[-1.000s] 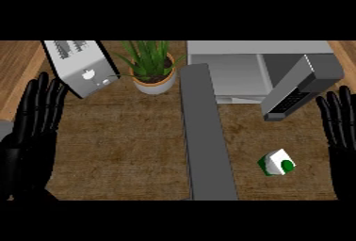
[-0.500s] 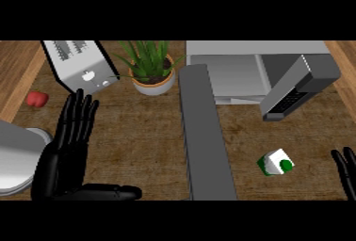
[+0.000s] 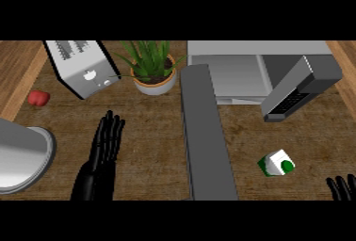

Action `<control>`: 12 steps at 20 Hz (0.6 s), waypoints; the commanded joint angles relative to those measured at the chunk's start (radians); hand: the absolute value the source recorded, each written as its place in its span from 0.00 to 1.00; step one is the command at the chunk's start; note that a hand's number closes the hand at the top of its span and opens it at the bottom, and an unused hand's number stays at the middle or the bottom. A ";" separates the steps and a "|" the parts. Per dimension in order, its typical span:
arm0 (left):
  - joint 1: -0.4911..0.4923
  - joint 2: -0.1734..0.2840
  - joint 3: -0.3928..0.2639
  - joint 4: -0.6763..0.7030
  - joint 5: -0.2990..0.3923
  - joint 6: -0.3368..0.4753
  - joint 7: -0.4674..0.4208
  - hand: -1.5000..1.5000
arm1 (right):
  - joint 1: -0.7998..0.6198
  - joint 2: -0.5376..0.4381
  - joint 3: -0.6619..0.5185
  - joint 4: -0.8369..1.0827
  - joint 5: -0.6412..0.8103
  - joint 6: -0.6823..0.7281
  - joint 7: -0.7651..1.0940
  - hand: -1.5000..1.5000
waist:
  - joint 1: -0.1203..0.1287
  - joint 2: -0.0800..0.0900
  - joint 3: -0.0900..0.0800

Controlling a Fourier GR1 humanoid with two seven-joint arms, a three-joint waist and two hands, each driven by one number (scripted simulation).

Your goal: Pick up the milk, place it into the microwave and close the microwave

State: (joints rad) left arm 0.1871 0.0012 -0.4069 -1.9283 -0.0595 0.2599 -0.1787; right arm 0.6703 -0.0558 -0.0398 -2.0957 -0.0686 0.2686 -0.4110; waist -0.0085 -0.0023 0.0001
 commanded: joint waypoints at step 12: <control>-0.014 -0.001 -0.177 0.150 0.015 0.201 -0.110 0.00 | -0.177 0.054 -0.065 0.341 0.114 -0.073 -0.153 0.00 | 0.007 0.003 0.000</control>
State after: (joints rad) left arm 0.2177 0.0025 -0.5647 -1.8432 -0.0691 0.4162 -0.2879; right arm 0.5695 -0.0204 -0.1058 -1.8127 0.0184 0.2389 -0.5911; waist -0.0021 -0.0011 0.0001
